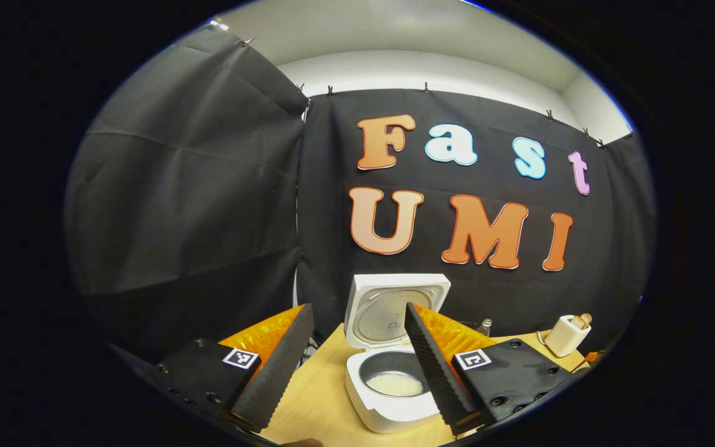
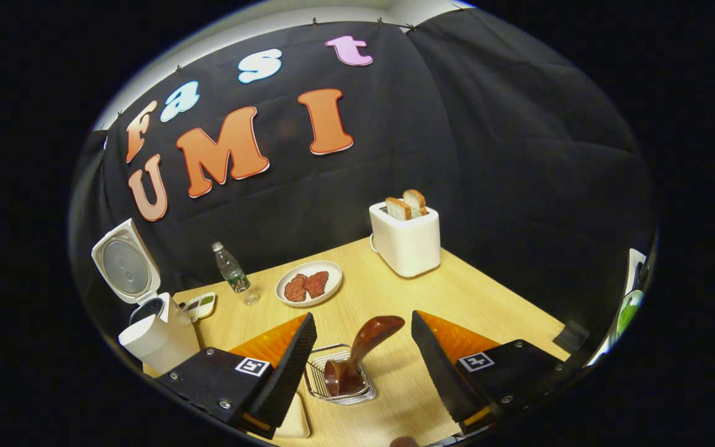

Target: Close the left gripper, press the button to open the rice cooker; take a wooden spoon from the chopstick holder with the right hand, scoop a spoonful of rice and pour it into the rice cooker, then put the wooden spoon back into the chopstick holder.

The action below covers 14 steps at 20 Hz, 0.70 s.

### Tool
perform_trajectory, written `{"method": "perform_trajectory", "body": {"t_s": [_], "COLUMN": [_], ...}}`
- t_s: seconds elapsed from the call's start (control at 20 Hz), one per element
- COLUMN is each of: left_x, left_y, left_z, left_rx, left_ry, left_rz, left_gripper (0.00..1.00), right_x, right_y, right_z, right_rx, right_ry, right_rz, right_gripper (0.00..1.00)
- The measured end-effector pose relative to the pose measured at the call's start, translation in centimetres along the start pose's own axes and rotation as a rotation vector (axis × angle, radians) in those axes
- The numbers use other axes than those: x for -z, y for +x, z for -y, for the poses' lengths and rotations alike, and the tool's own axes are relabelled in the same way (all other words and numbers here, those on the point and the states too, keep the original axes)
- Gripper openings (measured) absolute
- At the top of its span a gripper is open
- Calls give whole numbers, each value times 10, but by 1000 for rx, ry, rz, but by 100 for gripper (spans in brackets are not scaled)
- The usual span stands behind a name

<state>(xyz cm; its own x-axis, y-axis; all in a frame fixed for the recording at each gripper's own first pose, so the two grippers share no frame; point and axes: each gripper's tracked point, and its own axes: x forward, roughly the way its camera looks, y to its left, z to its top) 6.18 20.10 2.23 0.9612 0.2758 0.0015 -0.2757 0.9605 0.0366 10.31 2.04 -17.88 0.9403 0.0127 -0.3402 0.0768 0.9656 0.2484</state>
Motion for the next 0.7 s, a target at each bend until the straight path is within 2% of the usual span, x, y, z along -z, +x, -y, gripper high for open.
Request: {"method": "perform_trajectory", "body": {"t_s": [0.1, 0.25, 0.4, 0.55, 0.7], "left_x": [-6, -23, -44, -63, -69], "left_y": [12, 38, 75, 120, 168], "left_z": [4, 4, 26, 34, 43], "left_rx": [7, -8, 52, 64, 38], "left_ry": [-7, -7, -80, -116, -45], "left_rz": [-17, -32, -54, -71, -105], "left_gripper": [100, 100, 99, 100, 100], "right_x": [-18, -36, -52, -65, -66], "right_y": [-12, -29, -37, -41, -38], "right_z": [-6, -27, -44, -62, -66], "right_rx": [-1, -45, -63, -94, -97], "right_ry": [-1, 3, -49, -80, -95], "right_rz": [19, 24, 49, 76, 77], "right_gripper": [95, 95, 95, 95, 95]}}
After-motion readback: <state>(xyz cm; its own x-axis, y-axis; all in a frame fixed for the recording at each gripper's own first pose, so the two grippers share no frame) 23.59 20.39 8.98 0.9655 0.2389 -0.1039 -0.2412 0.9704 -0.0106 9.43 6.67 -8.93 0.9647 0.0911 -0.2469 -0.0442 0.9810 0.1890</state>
